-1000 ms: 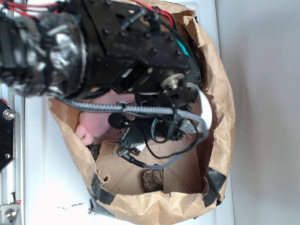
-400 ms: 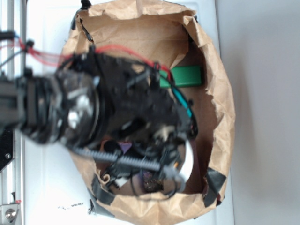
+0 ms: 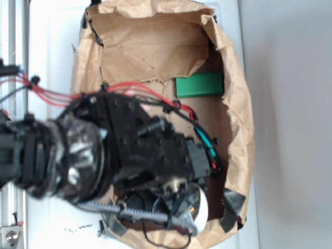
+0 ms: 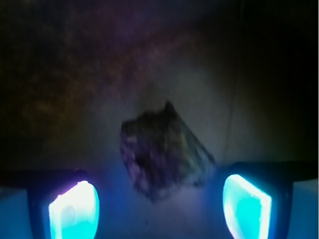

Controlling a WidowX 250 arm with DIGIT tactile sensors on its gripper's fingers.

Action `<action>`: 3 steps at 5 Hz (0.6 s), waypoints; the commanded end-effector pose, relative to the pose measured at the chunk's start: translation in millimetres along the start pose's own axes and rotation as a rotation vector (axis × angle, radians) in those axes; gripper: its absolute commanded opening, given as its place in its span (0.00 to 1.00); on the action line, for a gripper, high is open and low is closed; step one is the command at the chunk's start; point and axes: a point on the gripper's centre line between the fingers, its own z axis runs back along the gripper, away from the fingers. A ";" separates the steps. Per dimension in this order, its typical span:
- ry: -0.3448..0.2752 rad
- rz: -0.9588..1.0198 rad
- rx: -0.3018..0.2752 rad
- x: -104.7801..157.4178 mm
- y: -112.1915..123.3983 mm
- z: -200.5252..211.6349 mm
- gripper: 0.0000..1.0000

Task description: Grab the rock.

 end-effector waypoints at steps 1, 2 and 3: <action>-0.030 -0.040 0.035 18.1 -0.5 2.6 1.00; -0.007 -0.015 0.036 15.9 4.0 -5.4 1.00; 0.012 0.023 0.045 12.2 9.6 -10.9 0.00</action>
